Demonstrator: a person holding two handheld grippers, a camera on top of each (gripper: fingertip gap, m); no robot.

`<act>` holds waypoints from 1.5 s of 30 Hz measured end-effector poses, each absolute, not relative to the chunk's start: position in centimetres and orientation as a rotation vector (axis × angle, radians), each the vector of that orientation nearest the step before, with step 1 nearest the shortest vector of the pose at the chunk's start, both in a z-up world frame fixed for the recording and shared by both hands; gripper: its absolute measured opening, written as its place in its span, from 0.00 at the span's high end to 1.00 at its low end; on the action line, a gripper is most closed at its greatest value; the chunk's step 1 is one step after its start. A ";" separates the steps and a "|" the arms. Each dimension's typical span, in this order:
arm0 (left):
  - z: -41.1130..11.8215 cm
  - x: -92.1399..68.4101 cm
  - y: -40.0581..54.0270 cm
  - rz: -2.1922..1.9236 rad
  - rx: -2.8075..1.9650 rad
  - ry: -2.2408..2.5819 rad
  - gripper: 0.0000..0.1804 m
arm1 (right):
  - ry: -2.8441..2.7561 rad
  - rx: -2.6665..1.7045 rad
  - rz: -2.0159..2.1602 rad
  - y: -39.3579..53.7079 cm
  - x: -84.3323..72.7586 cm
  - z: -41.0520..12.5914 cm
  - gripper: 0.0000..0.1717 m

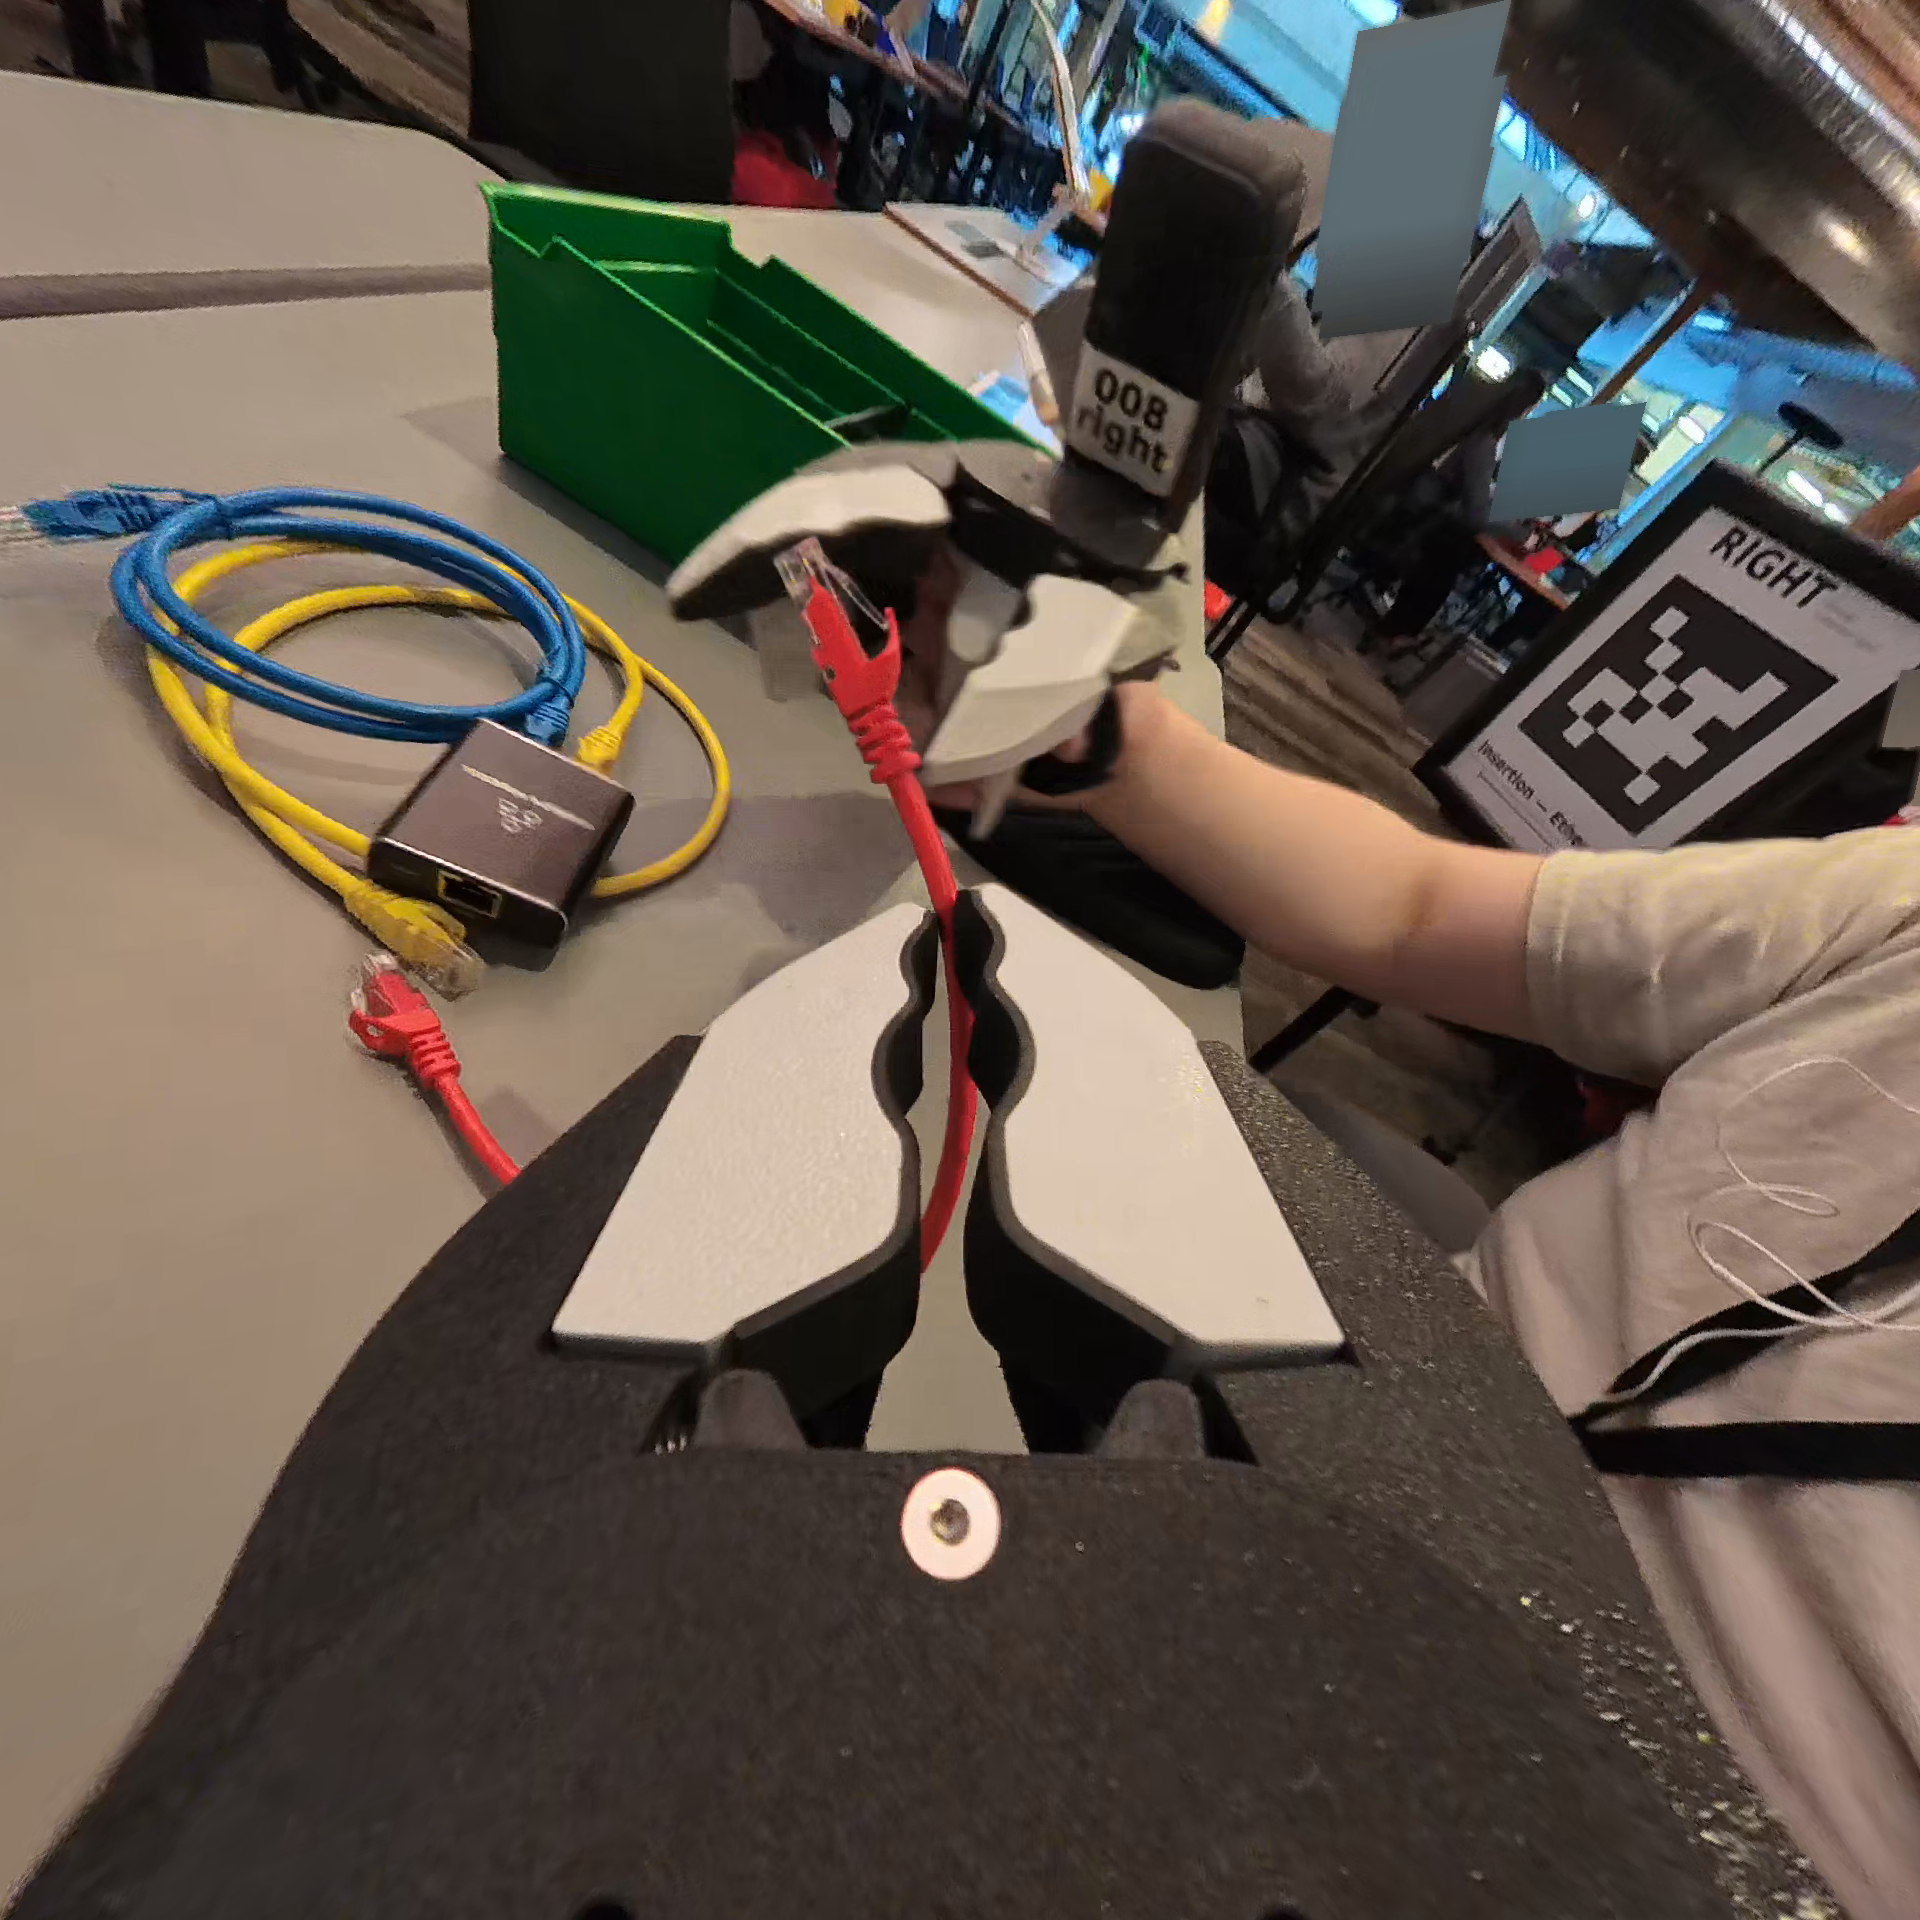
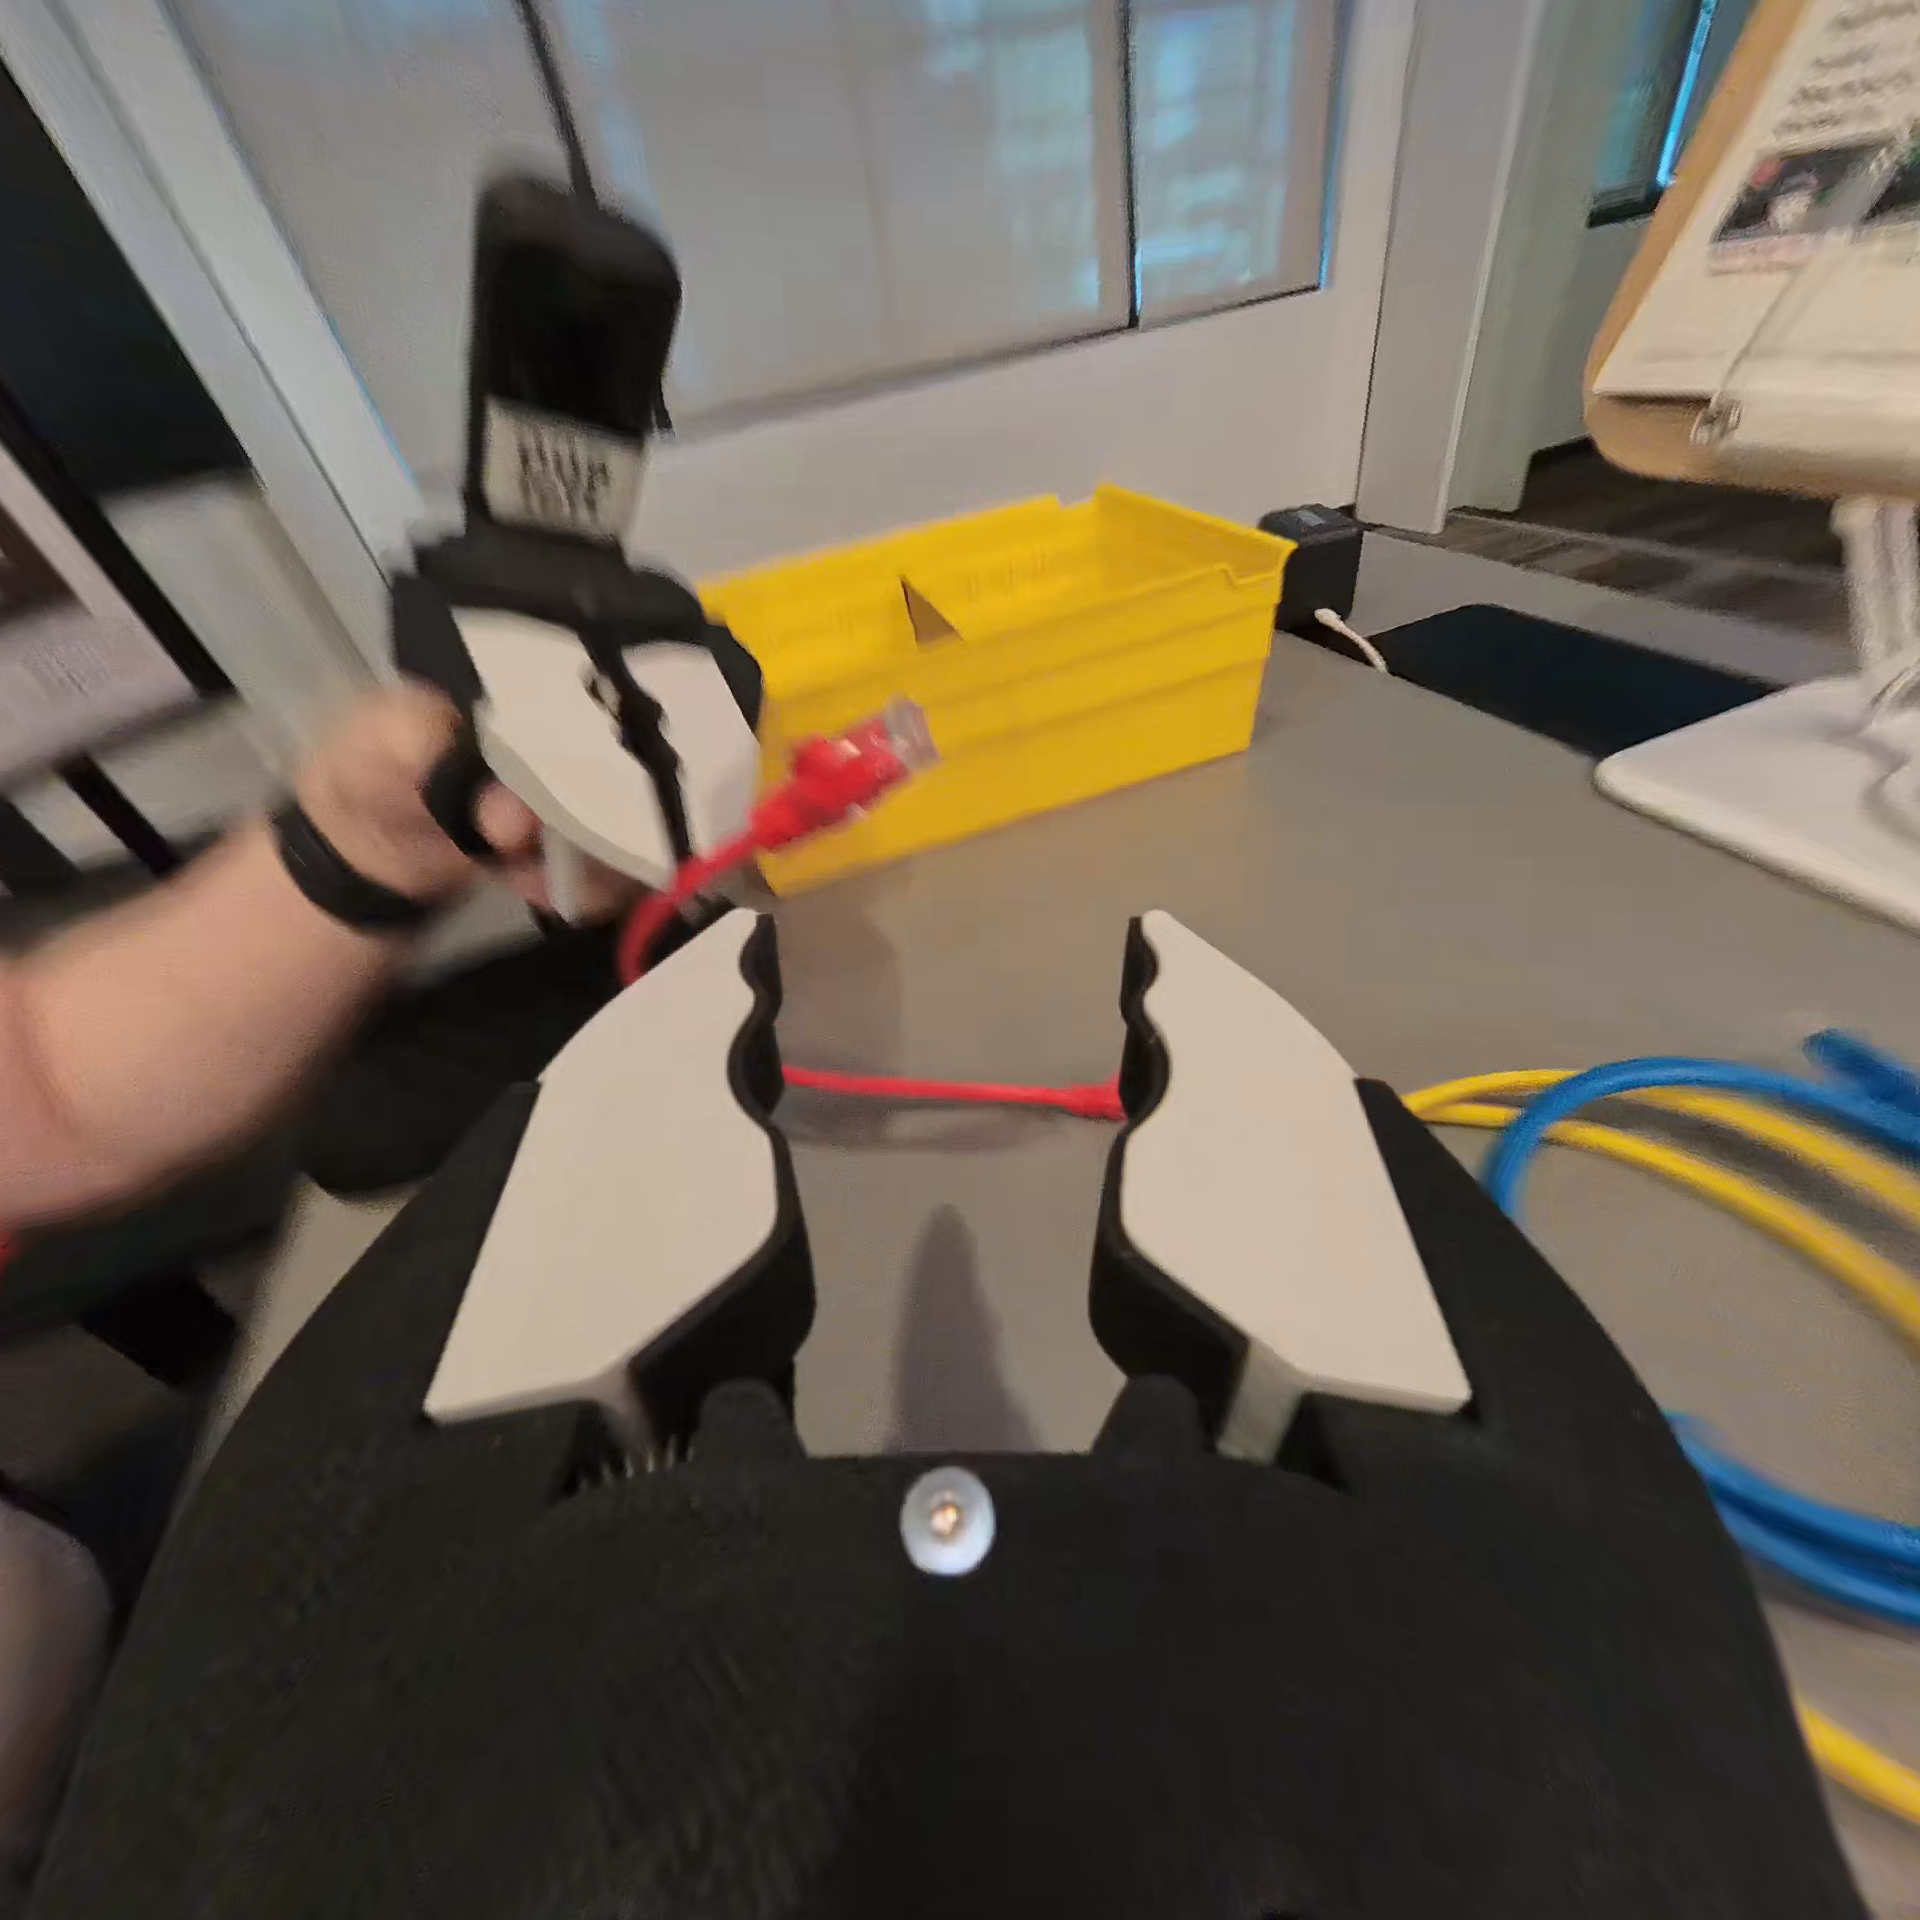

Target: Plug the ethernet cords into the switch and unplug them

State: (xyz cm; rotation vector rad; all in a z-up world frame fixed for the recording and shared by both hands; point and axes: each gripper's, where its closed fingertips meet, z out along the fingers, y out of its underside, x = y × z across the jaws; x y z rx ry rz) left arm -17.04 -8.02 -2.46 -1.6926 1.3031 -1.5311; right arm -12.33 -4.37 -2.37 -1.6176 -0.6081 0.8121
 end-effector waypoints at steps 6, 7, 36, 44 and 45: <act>-2.5 -15.8 -7.9 -1.441 -1.641 1.259 0.99 | -0.299 -1.596 1.245 -5.4 -15.7 -0.9 0.75; -2.3 -15.6 -7.9 -1.433 -1.624 1.245 0.99 | -0.287 -1.606 1.267 -5.4 -15.8 -1.1 0.91; 8.1 -12.0 -4.0 -1.683 -1.518 0.687 0.95 | -0.293 -1.153 0.180 -9.4 -11.0 8.0 0.84; 8.9 -12.7 -2.7 -1.815 -1.502 0.503 0.95 | -0.345 -1.285 0.427 -8.1 -14.2 4.1 0.93; 9.1 -12.6 -2.8 -1.812 -1.497 0.501 0.95 | -0.330 -1.266 0.390 -7.9 -13.5 4.5 0.93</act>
